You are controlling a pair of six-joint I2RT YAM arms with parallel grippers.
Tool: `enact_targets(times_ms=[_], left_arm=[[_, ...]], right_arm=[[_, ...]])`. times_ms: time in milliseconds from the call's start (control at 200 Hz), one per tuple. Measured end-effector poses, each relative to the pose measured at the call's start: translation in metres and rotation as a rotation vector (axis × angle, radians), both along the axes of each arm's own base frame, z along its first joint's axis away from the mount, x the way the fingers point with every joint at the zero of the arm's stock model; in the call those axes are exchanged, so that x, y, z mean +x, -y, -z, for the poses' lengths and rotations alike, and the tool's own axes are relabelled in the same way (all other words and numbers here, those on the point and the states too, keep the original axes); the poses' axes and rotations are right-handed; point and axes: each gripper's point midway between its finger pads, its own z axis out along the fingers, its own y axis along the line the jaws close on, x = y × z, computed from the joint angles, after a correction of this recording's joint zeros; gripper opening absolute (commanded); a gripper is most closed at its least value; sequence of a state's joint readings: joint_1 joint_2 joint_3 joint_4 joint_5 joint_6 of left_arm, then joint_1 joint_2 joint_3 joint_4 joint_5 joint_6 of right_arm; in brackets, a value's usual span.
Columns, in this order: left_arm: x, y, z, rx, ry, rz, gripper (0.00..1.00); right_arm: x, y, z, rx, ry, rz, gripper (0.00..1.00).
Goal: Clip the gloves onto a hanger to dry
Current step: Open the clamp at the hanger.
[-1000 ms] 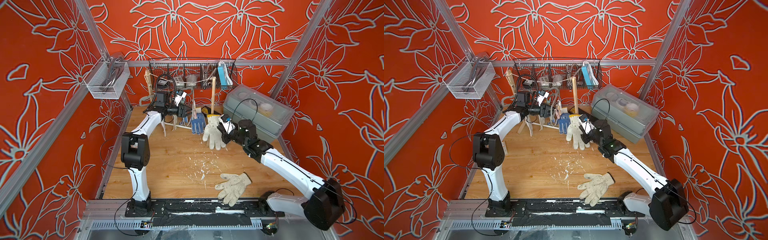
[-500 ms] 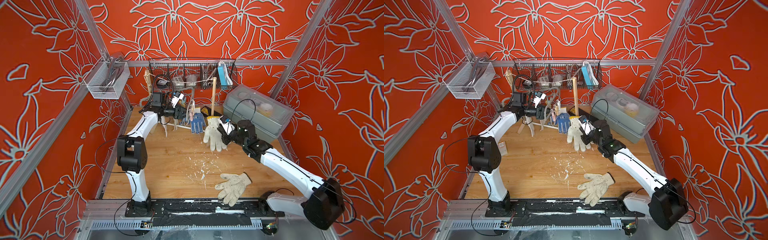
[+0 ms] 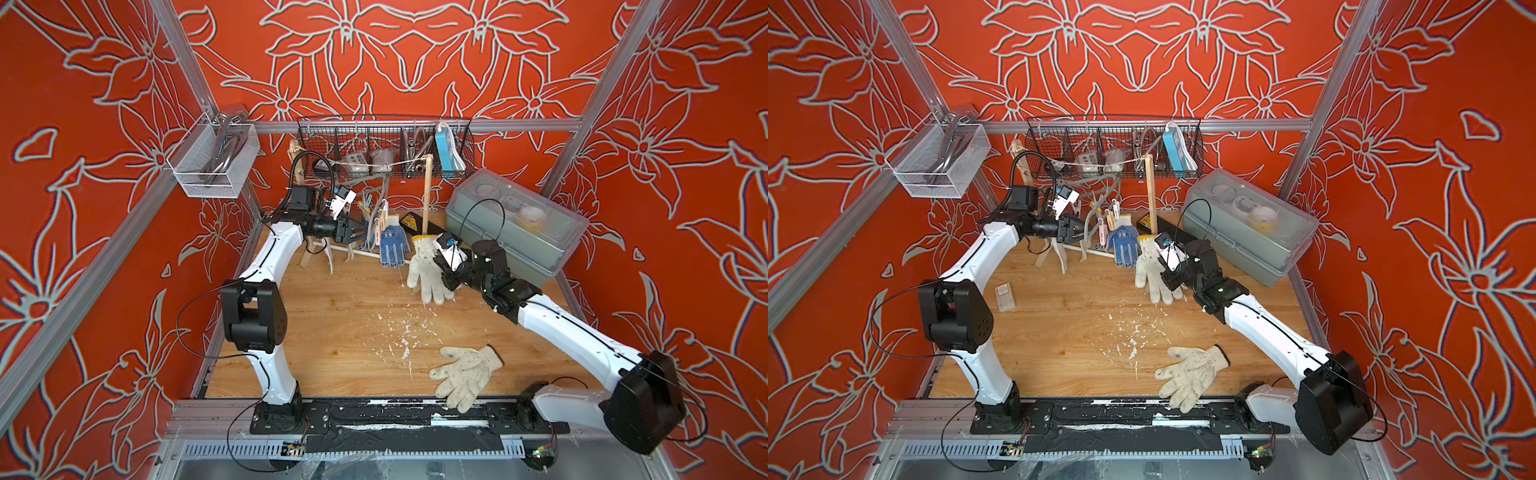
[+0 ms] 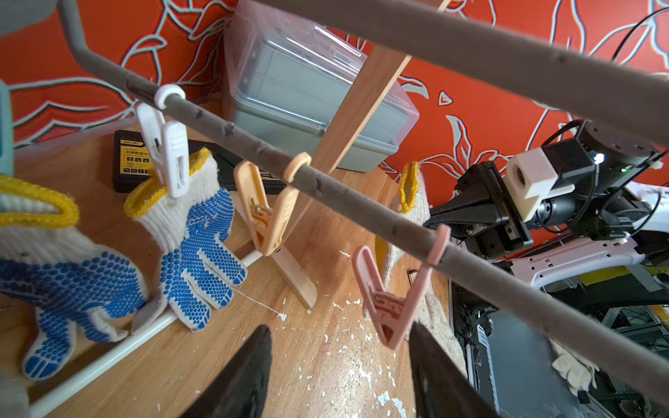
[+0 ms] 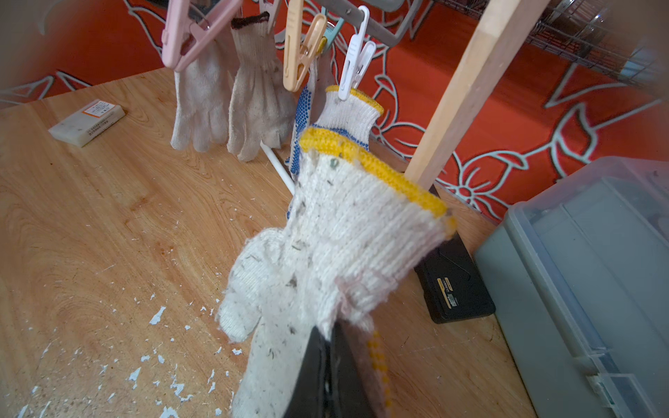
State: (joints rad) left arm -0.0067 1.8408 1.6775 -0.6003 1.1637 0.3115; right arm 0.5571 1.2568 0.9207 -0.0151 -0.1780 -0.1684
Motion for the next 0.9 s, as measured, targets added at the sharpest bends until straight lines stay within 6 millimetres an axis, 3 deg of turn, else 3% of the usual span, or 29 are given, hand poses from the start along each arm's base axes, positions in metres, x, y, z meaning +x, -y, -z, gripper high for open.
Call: enact_targets(times_ms=[500,901], left_arm=[[0.060,-0.001,0.018,0.033,0.043,-0.050,0.60],[0.053,0.025,0.001,-0.039,0.045,0.025,0.60]], right_arm=[[0.002,-0.003,0.000,-0.003,-0.002,-0.012,0.00],[0.003,-0.007,0.008,-0.006,-0.022,-0.027,0.00]])
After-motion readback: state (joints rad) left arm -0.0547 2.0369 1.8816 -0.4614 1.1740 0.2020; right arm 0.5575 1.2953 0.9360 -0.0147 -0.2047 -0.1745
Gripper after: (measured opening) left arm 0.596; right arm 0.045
